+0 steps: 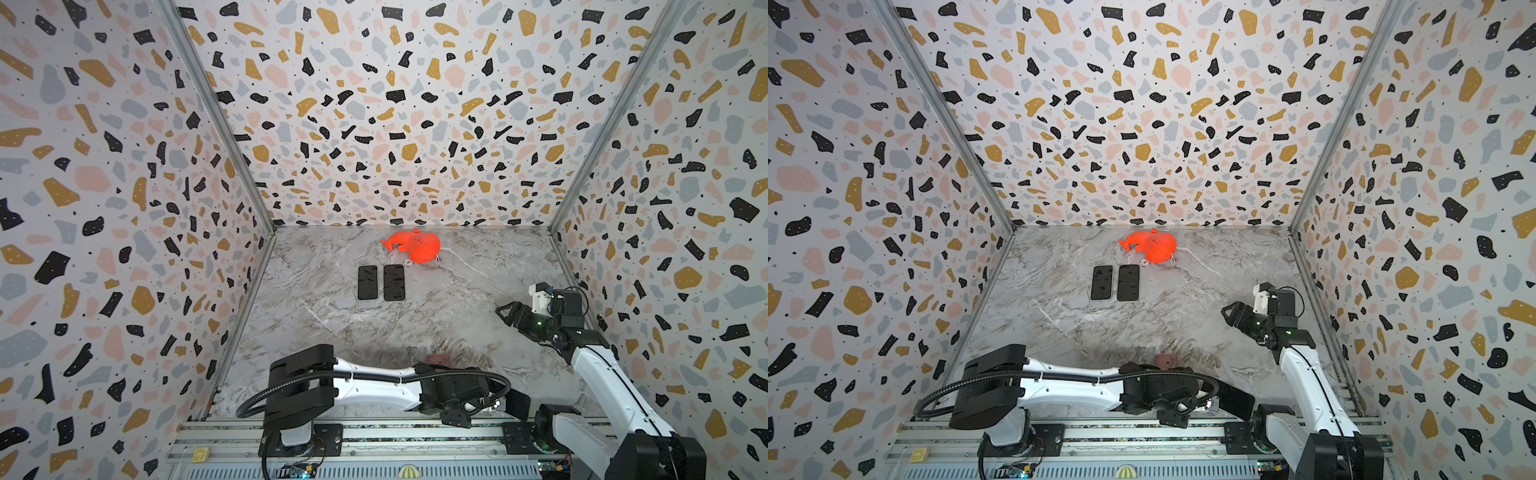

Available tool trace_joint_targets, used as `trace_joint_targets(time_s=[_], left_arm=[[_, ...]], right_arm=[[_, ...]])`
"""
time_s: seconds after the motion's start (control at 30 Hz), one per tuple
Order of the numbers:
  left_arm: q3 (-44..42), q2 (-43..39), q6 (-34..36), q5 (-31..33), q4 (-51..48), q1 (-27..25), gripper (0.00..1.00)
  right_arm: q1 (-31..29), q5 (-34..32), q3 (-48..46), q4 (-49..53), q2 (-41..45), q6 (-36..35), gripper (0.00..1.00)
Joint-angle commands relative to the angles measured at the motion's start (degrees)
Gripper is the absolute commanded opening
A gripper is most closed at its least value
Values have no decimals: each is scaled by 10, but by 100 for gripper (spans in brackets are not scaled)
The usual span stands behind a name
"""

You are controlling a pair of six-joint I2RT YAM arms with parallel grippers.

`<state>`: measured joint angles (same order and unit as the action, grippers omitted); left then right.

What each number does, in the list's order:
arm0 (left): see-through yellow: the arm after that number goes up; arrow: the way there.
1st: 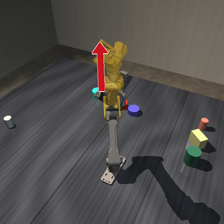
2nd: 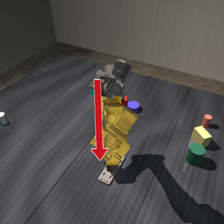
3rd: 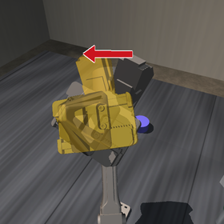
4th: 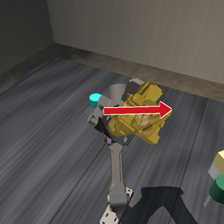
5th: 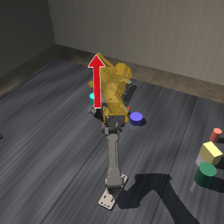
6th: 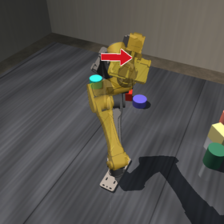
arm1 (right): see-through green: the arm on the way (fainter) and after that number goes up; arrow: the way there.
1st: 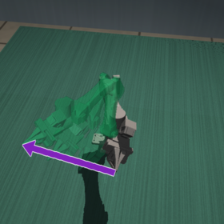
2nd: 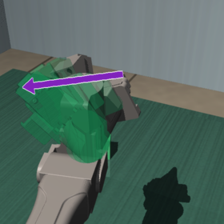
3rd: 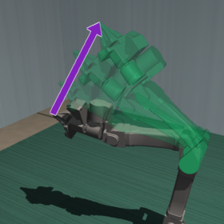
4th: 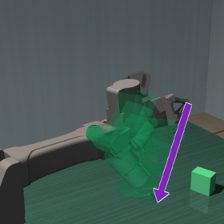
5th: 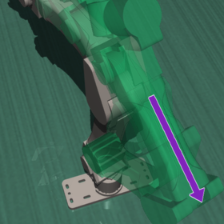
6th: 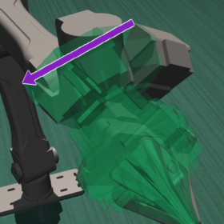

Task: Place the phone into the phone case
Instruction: 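Close the left gripper on the black phone's end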

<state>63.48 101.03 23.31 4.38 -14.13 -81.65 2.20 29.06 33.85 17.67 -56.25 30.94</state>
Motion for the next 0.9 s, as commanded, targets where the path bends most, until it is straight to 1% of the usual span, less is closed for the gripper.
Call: trace_joint_targets(time_s=[0.0, 0.13, 0.23, 0.27, 0.4, 0.73, 0.87], left_arm=[[34, 24, 55, -49, -2, 10, 89], [80, 72, 65, -104, -23, 24, 90], [109, 108, 71, -108, -22, 26, 90], [119, 121, 72, -108, -23, 28, 90], [154, 160, 73, -122, -34, 45, 90], [165, 177, 53, -114, 10, 56, 91], [193, 205, 59, -126, -18, 63, 91]], right_arm=[[7, 24, -9, -21, 24, 7, 78], [19, 13, -24, -27, 47, 24, 80], [31, 13, -37, -35, 57, 29, 81], [34, 15, -40, -37, 57, 29, 83], [37, 19, -44, -40, 53, 32, 83], [40, 24, -50, -49, 50, 34, 84], [41, 25, -53, -52, 49, 34, 84]])
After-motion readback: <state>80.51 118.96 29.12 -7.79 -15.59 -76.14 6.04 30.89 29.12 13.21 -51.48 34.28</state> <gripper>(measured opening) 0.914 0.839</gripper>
